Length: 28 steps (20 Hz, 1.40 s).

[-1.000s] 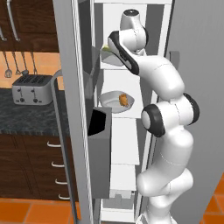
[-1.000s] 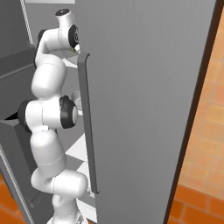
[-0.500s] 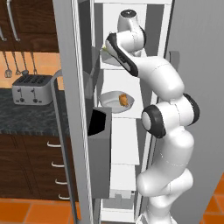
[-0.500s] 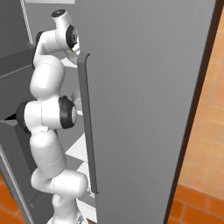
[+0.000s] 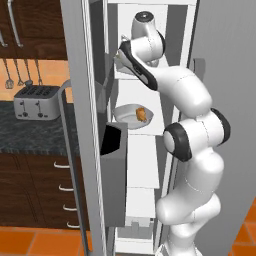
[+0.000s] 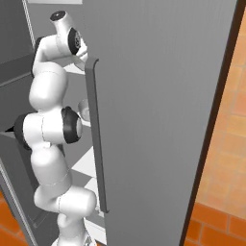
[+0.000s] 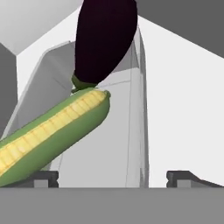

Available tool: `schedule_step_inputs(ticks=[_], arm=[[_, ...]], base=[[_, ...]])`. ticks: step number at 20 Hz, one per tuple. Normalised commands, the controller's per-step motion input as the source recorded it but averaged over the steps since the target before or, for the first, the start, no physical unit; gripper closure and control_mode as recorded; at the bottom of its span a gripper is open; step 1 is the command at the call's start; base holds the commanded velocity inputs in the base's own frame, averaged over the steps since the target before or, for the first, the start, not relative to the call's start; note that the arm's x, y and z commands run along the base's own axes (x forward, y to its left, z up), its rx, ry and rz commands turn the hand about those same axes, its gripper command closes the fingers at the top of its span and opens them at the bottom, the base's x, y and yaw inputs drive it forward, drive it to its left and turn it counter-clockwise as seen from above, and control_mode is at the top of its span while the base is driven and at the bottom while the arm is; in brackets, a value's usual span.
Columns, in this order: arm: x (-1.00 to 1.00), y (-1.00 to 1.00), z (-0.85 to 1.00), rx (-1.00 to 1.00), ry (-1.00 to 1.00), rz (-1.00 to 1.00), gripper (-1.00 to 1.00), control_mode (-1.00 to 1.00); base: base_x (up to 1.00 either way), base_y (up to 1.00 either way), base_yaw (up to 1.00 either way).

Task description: Take the meat container that has the chicken drumstick and place it on the second highest rack of the freezer. Then take the vegetable container that has the eggplant and corn and place it on the highest rack of the freezer.

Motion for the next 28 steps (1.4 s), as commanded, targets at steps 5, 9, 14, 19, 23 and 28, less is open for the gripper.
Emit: schedule_step_inputs(ticks=[5, 9, 14, 19, 23, 28], arm=[[-0.38, 0.0, 0.03, -0.09, -0.16, 0.2, -1.0, -1.0], [-0.74, 0.0, -0.08, -0.17, -0.23, 0.25, -1.0, -1.0], [-0.91, -0.11, 0.0, -0.08, -0.13, 0.24, -1.0, -1.0], [-1.0, -0.02, 0.0, -0.01, -0.02, 0.09, -1.0, -1.0], [-1.0, 0.0, -0.04, 0.0, 0.0, 0.04, -1.0, -1.0], [-1.0, -0.03, -0.48, 0.0, 0.09, 0.01, -1.0, -1.0]], base=[[0.0, 0.0, 0.0], [0.0, 0.0, 0.0], [0.0, 0.0, 0.0], [0.0, 0.0, 0.0], [0.0, 0.0, 0.0], [0.0, 0.0, 0.0]])
